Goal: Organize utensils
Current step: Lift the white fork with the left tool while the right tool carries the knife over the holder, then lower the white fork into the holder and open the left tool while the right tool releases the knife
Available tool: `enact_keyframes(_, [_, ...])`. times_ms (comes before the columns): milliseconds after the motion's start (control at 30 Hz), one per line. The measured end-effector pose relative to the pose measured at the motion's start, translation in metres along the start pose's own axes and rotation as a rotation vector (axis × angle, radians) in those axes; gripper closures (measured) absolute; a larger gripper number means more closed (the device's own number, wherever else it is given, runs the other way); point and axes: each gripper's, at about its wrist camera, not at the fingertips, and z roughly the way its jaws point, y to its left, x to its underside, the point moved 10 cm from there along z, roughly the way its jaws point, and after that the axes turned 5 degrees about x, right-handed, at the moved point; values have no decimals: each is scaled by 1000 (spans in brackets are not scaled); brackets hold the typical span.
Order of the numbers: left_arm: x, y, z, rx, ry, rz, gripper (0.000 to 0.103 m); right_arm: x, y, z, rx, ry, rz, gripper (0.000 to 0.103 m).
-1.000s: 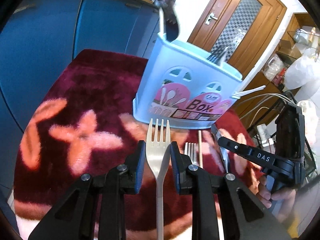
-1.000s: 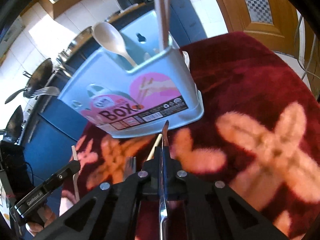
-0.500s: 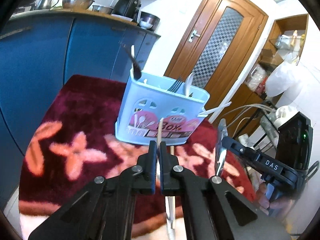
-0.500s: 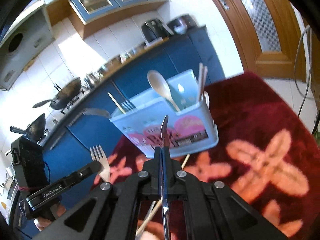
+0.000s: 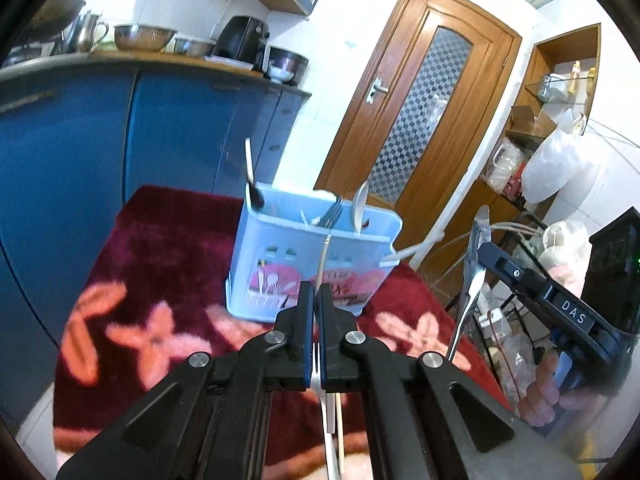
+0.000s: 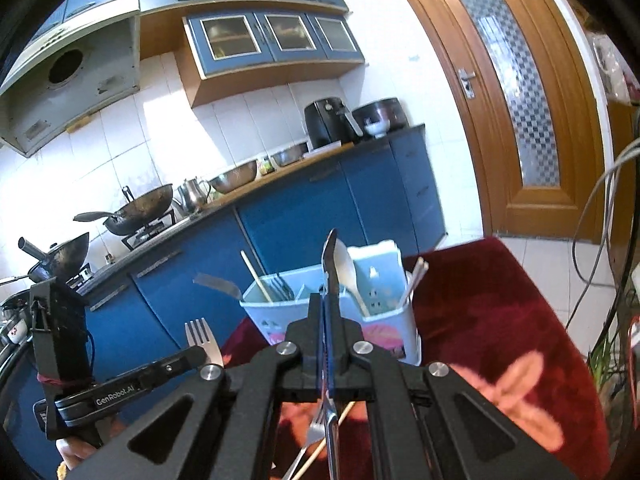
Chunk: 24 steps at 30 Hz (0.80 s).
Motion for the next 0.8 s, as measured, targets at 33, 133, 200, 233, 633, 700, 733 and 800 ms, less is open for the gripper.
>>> enact_keyframes(33, [-4, -1, -2, -1, -10, 4, 103, -4, 1, 0, 1, -10, -4, 101])
enact_keyframes(133, [-25, -5, -9, -15, -52, 33, 103, -15, 1, -1, 7, -33, -15, 101])
enact_keyframes(200, [-36, -9, -12, -26, -74, 54, 103, -23, 3, -1, 9, -49, -23, 101])
enact_keyframes(233, [-43, -10, -13, -35, -89, 67, 103, -27, 4, 0, 10, -55, -27, 101])
enact_keyframes(633, [-127, -20, -8, -105, -235, 157, 103, -69, 4, 21, 30, -123, -61, 101])
enact_keyframes(700, [-137, -20, -1, -125, -245, 173, 103, -77, 2, 25, 38, -141, -64, 101])
enact_keyframes(733, [-141, -20, 4, -133, -247, 180, 103, -82, 1, 27, 42, -154, -65, 101])
enact_keyframes(800, [-150, -20, 14, -150, -252, 187, 103, -93, 1, 32, 42, -185, -60, 101])
